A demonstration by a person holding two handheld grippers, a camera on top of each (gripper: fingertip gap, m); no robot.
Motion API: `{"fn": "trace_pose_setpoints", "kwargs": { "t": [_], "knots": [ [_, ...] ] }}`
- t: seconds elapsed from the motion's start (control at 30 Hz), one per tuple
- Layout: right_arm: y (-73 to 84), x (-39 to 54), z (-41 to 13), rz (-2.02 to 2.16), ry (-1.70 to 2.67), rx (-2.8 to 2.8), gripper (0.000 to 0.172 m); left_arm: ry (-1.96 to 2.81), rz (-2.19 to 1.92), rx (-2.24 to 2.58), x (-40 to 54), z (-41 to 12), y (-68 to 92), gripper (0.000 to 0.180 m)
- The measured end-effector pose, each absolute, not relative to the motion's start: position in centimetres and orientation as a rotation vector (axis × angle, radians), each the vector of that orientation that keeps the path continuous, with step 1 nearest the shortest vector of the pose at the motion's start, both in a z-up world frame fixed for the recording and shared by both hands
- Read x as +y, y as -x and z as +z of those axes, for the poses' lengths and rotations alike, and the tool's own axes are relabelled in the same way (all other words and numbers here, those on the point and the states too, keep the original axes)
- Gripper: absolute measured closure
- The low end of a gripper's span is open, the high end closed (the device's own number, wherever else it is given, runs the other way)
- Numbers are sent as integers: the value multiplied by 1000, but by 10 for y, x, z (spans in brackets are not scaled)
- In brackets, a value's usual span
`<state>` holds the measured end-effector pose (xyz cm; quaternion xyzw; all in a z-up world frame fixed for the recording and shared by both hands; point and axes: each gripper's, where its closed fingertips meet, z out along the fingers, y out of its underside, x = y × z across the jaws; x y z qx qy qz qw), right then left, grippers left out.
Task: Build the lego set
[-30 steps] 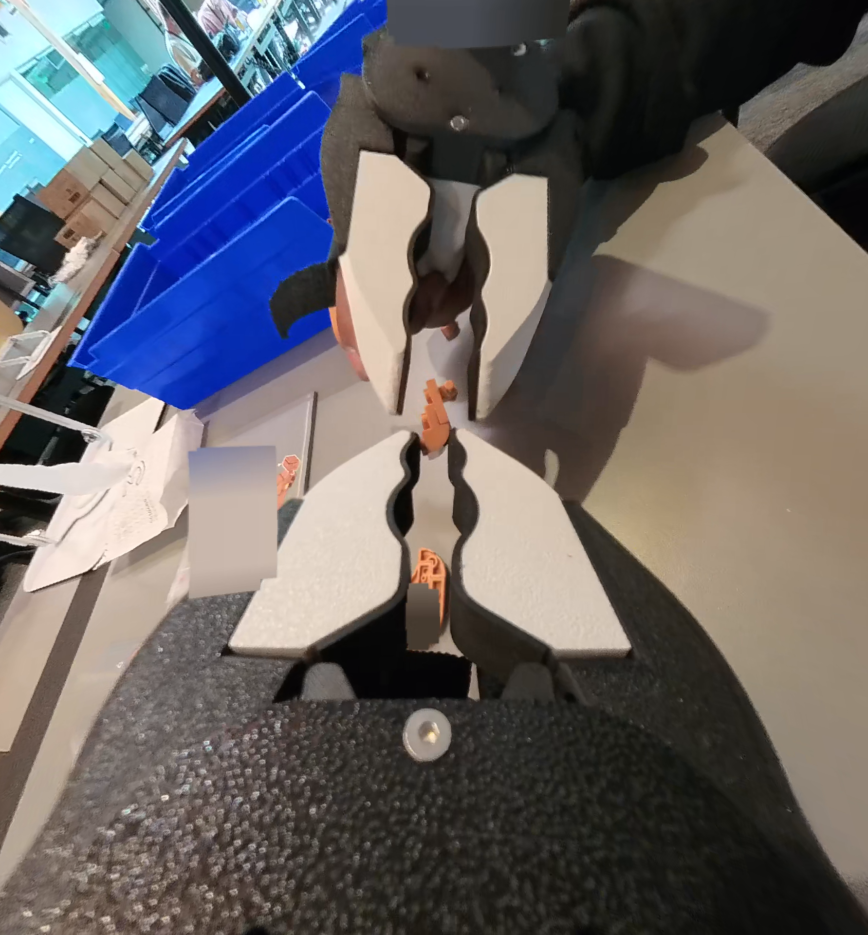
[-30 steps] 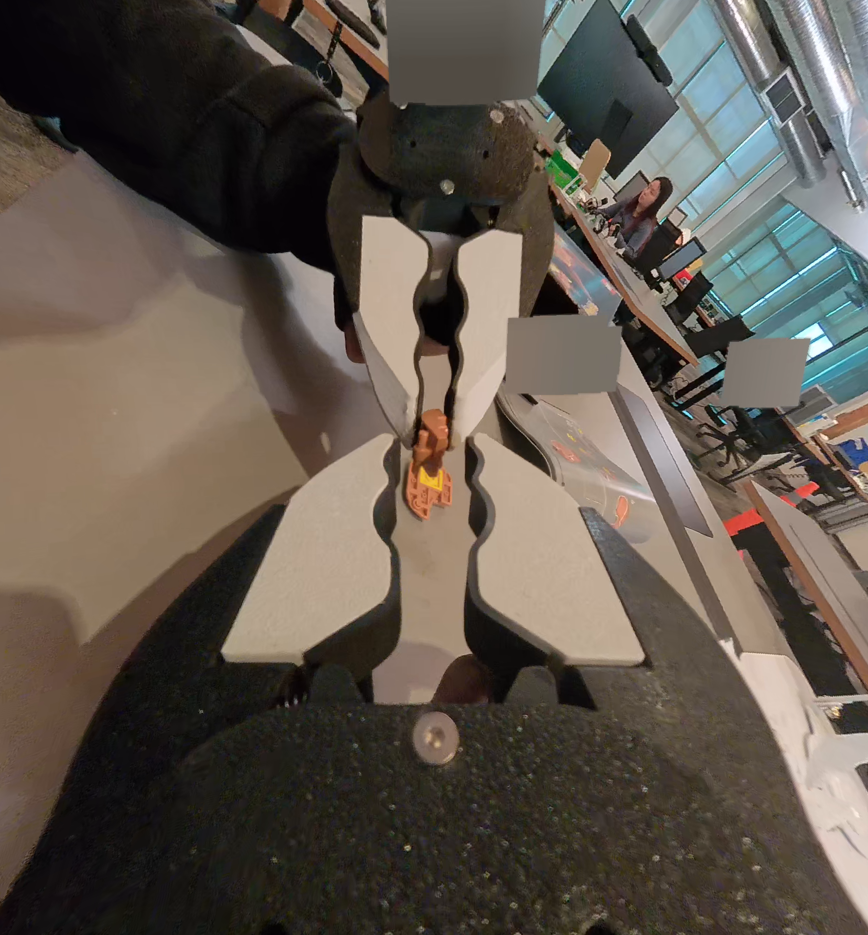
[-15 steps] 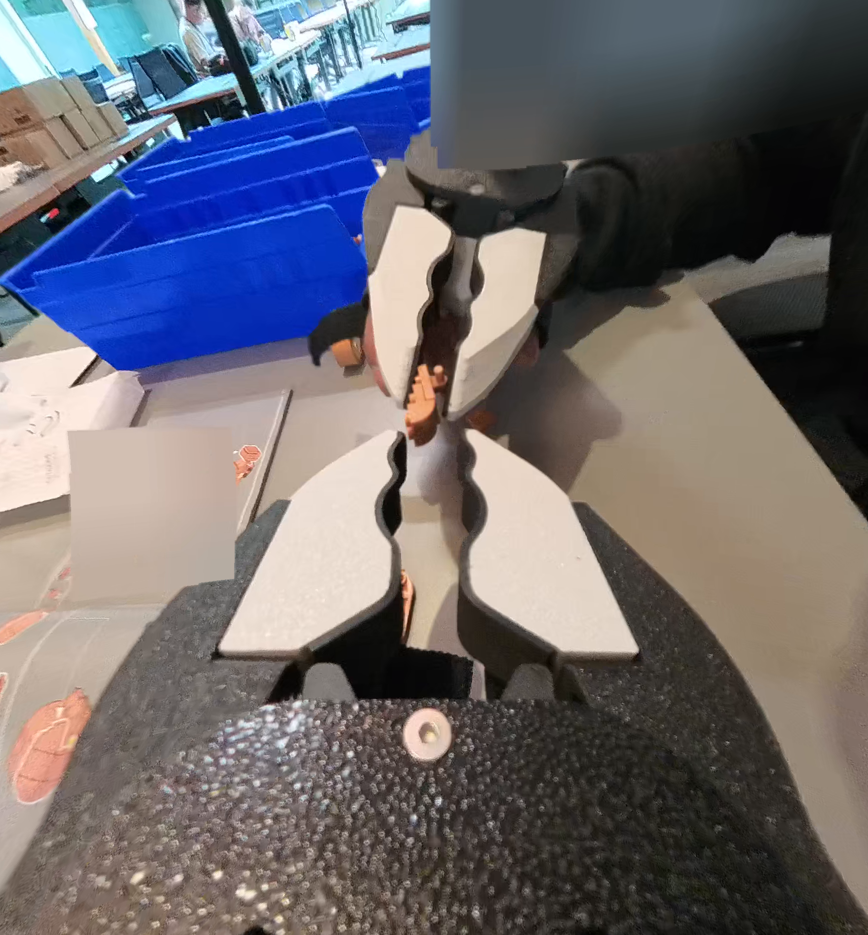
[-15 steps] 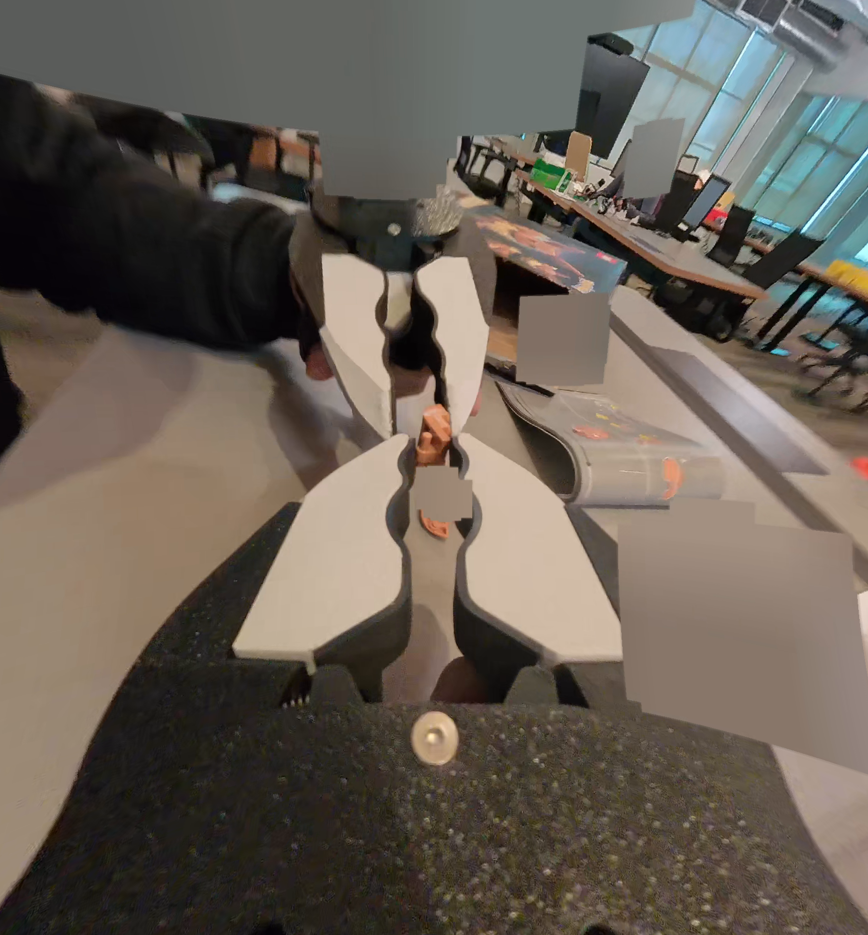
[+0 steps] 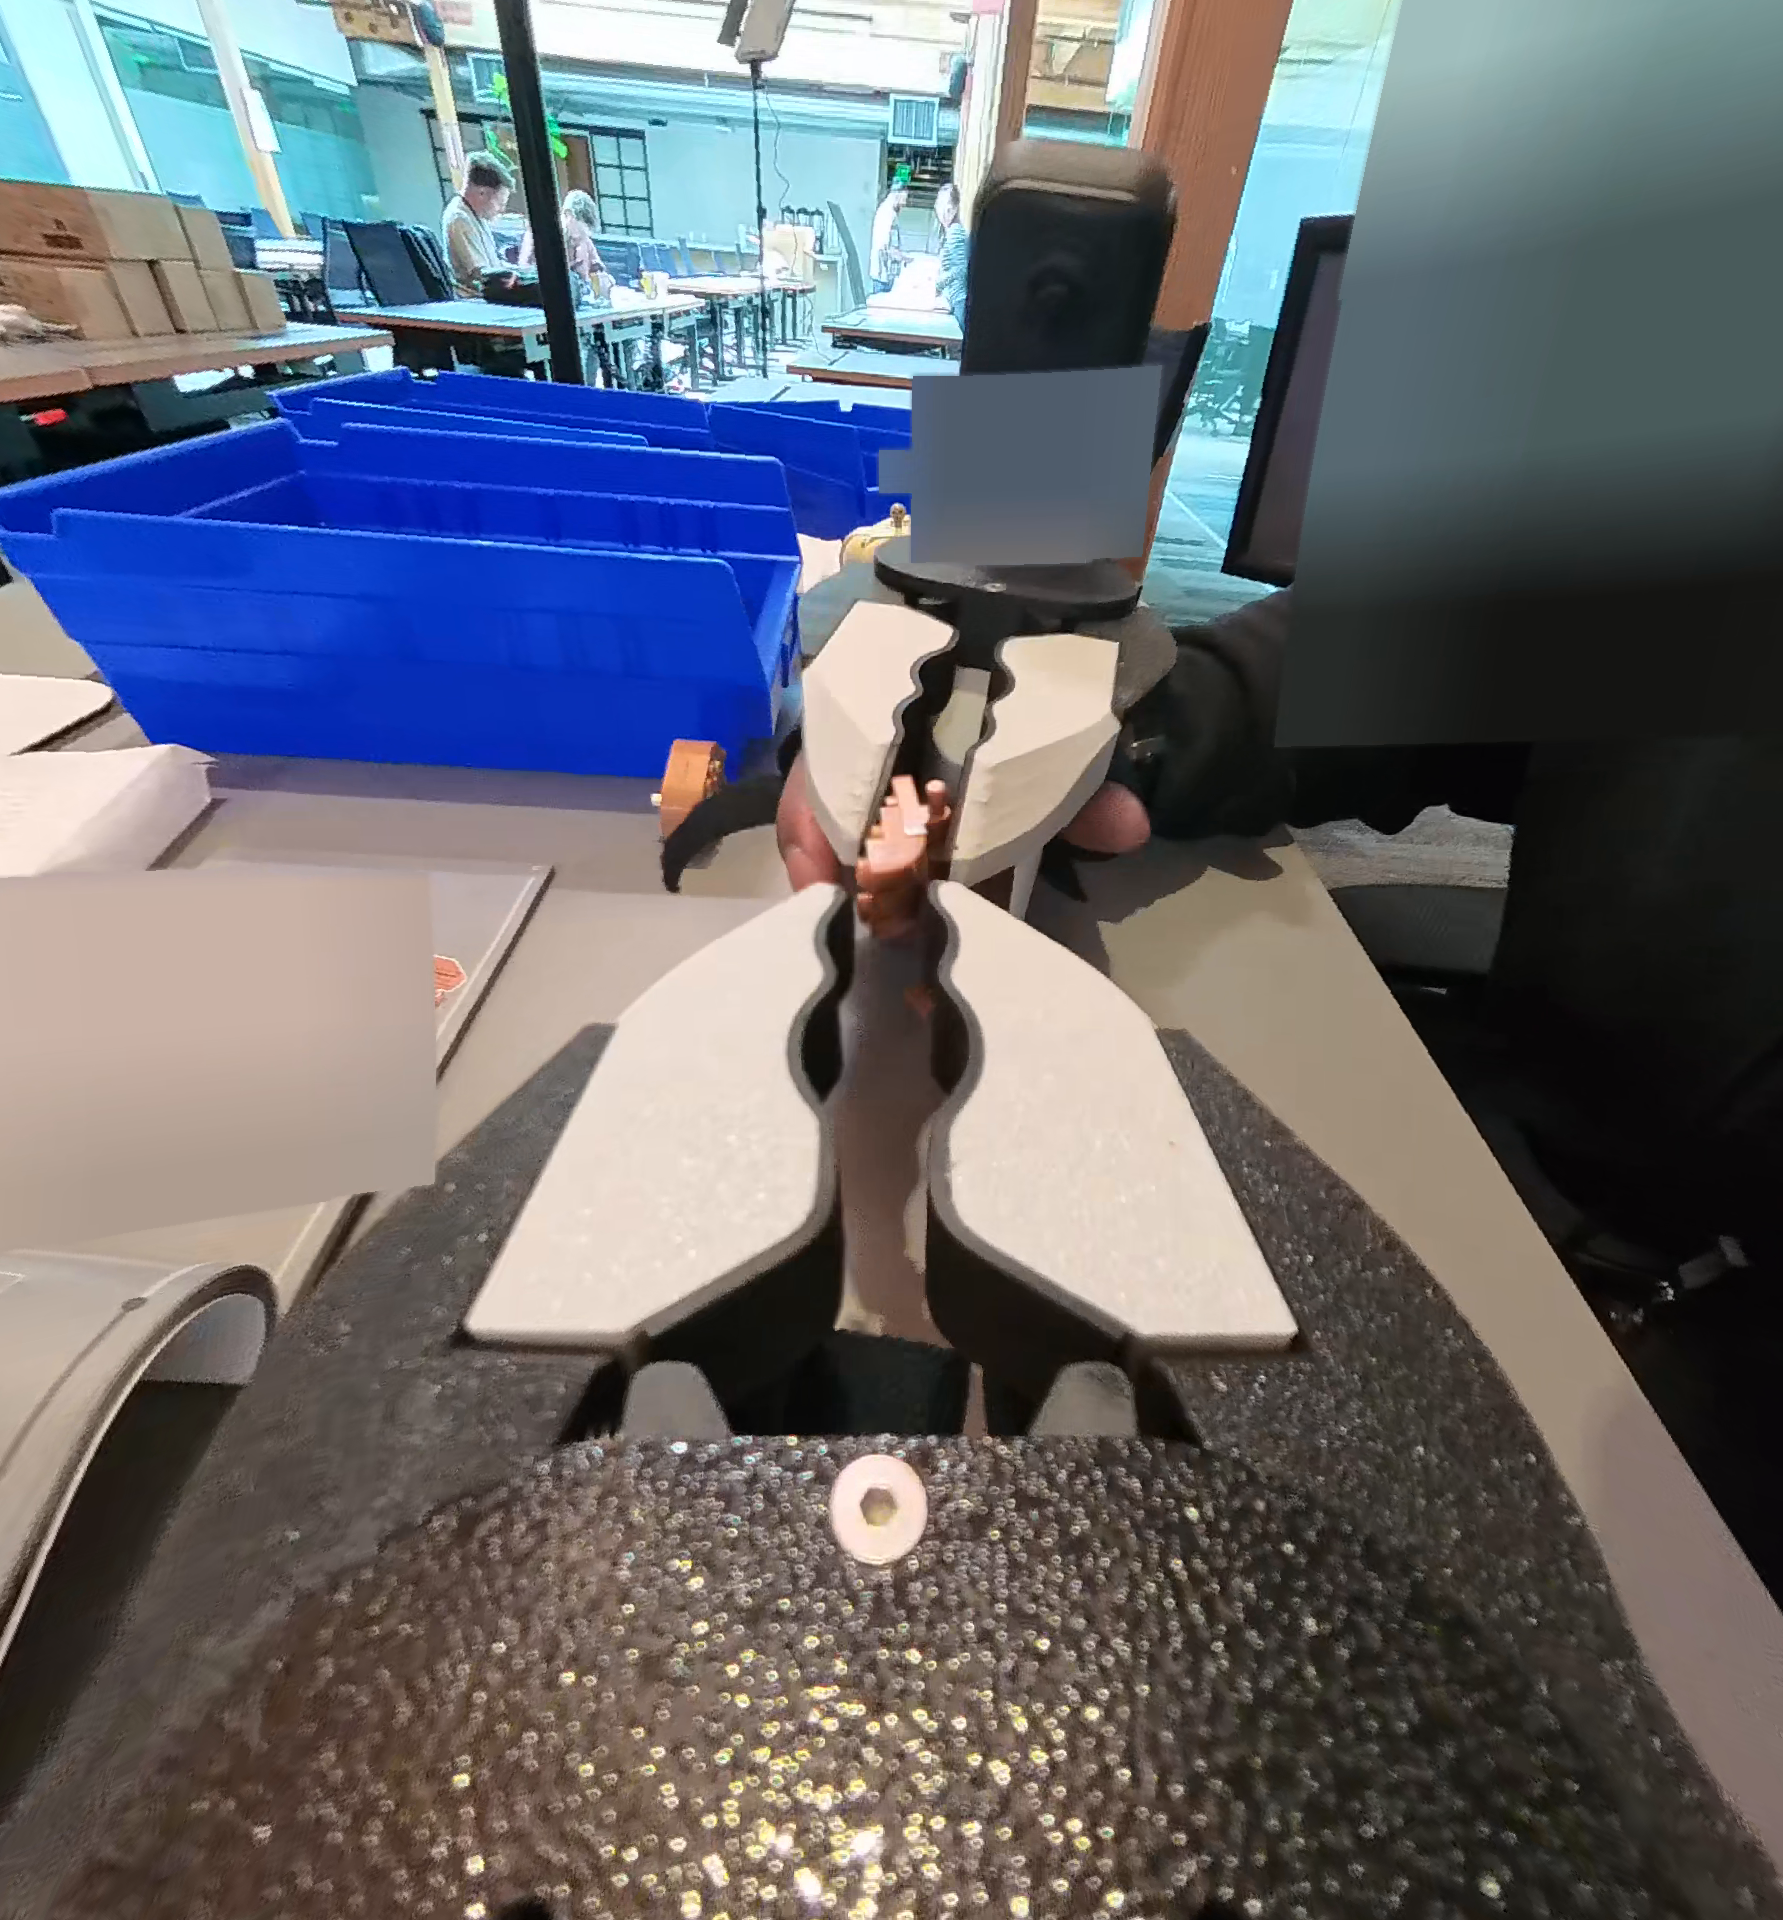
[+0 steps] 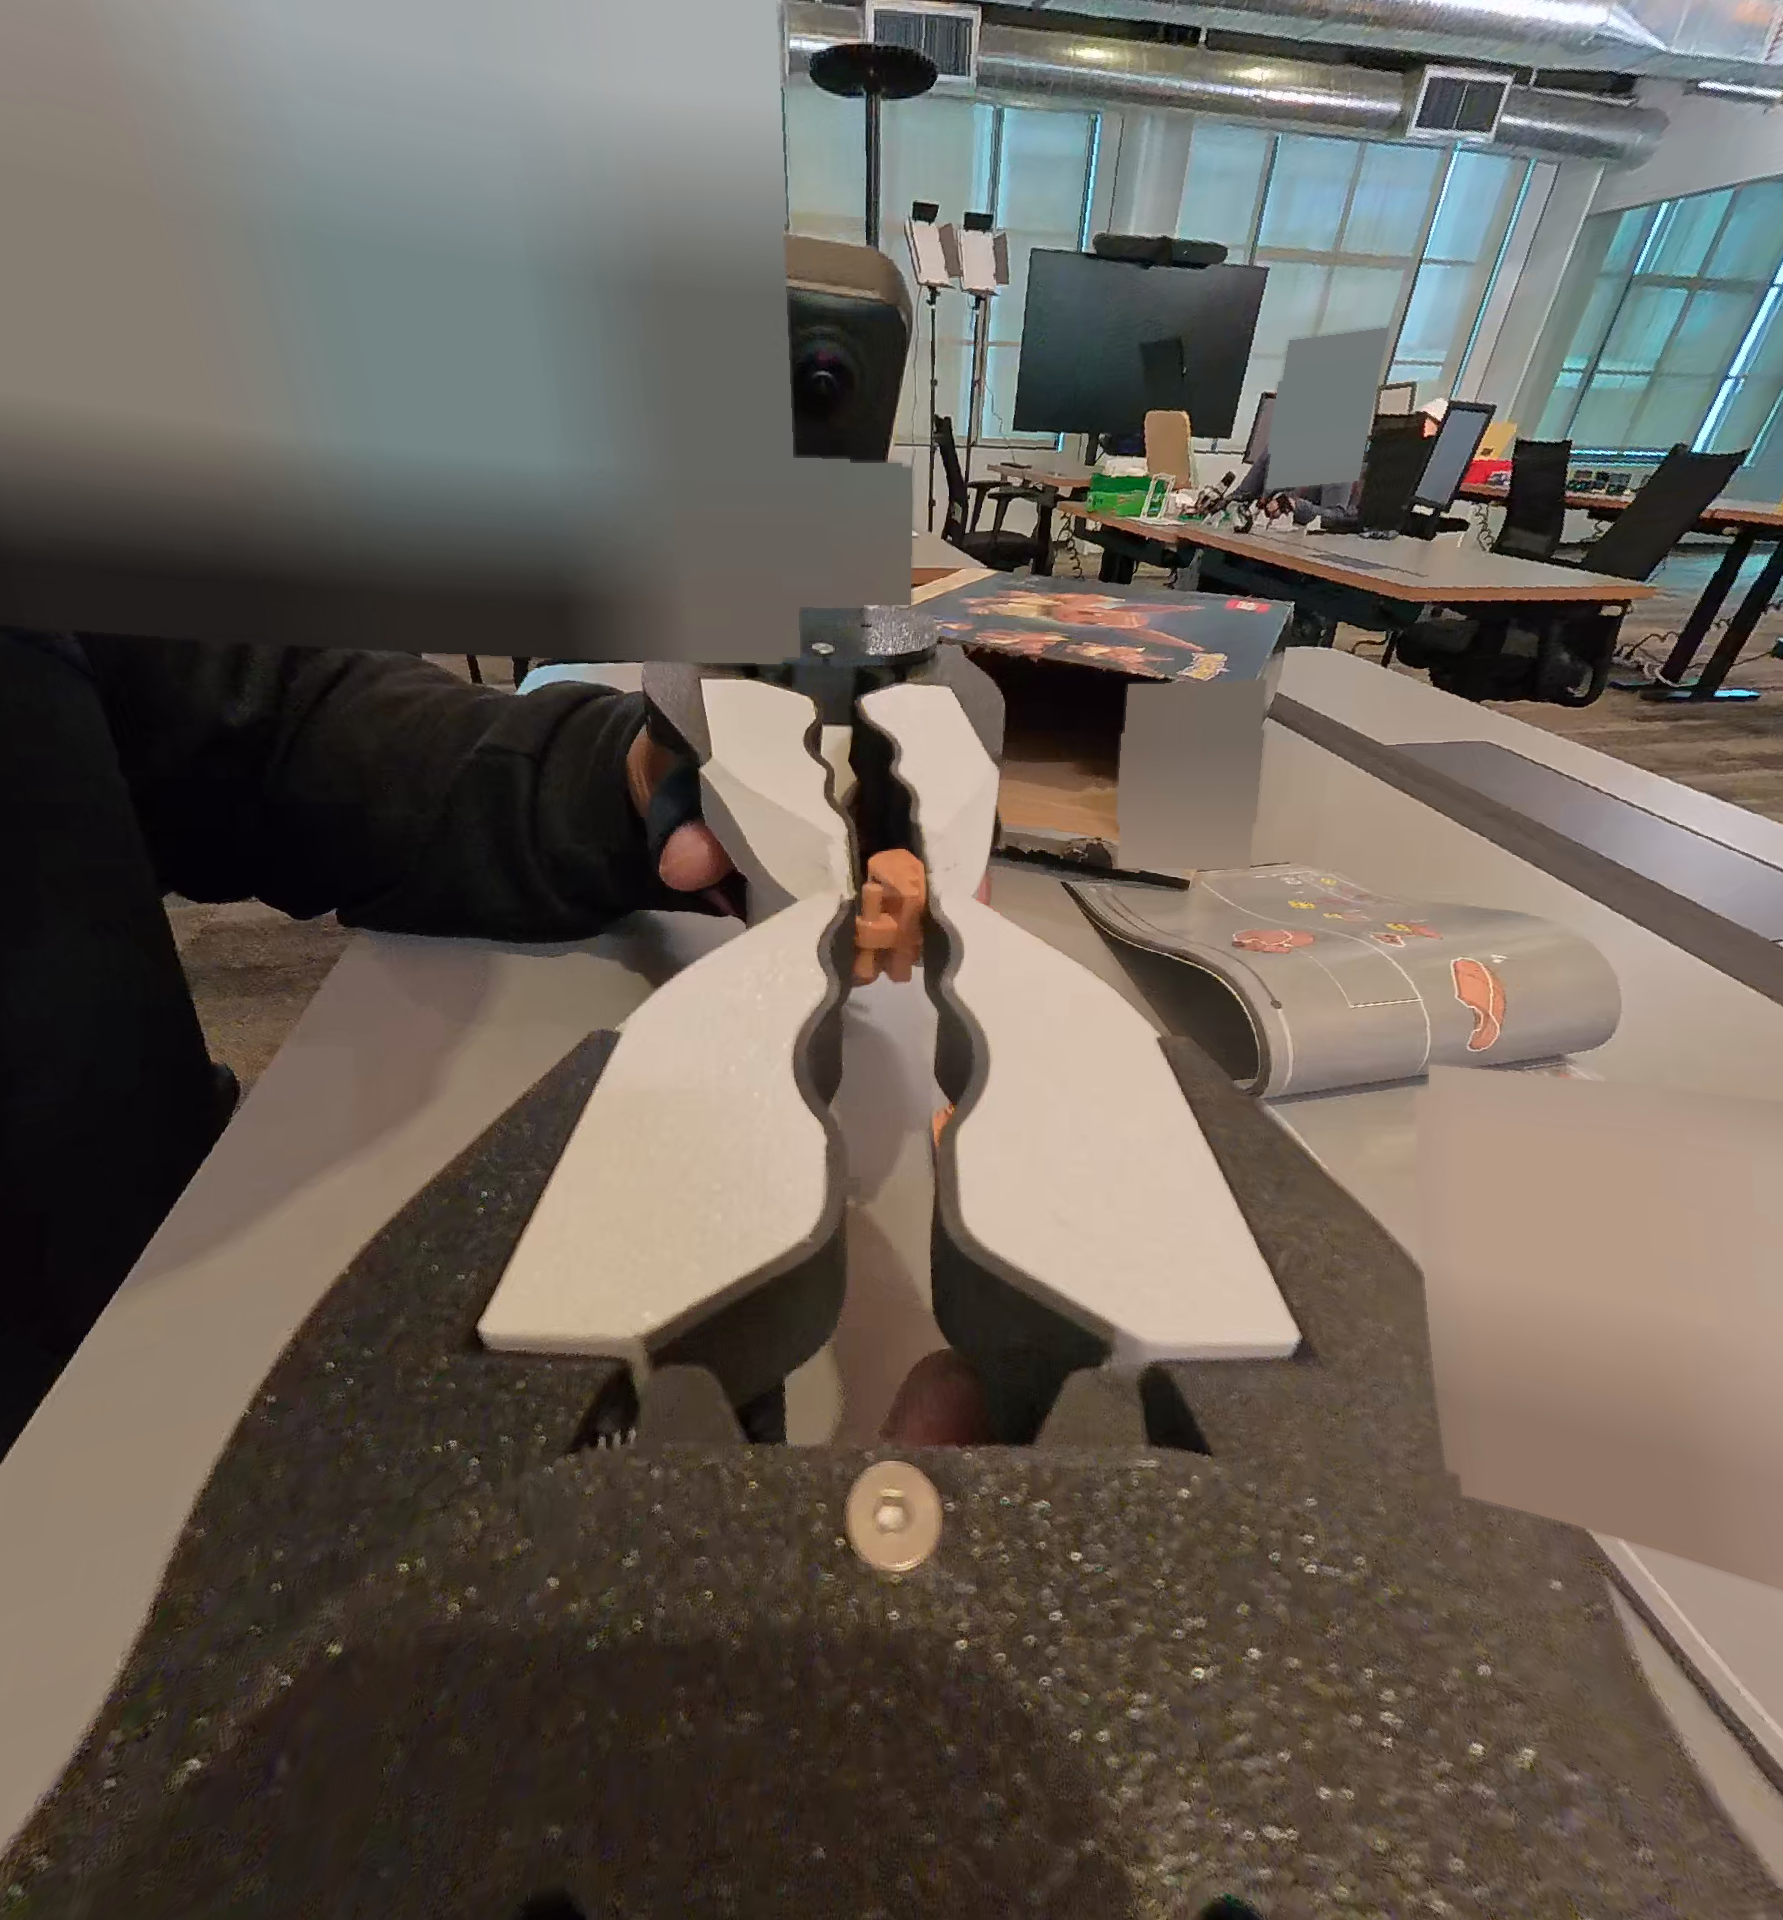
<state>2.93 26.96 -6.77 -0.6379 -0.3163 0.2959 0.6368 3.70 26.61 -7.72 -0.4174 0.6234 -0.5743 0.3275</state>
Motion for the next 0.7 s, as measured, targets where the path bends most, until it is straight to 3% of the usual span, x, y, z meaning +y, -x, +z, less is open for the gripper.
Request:
{"fn": "trace_pose_setpoints", "kwargs": {
  "t": [0.4,0.7],
  "knots": [
    [-32,271,-66,675,1476,-718,156,1153,-1643,1592,268,-74,-35,171],
    [-31,275,-51,947,1455,-477,154,1123,-1732,1378,277,-56,-39,171]
  ]
}}
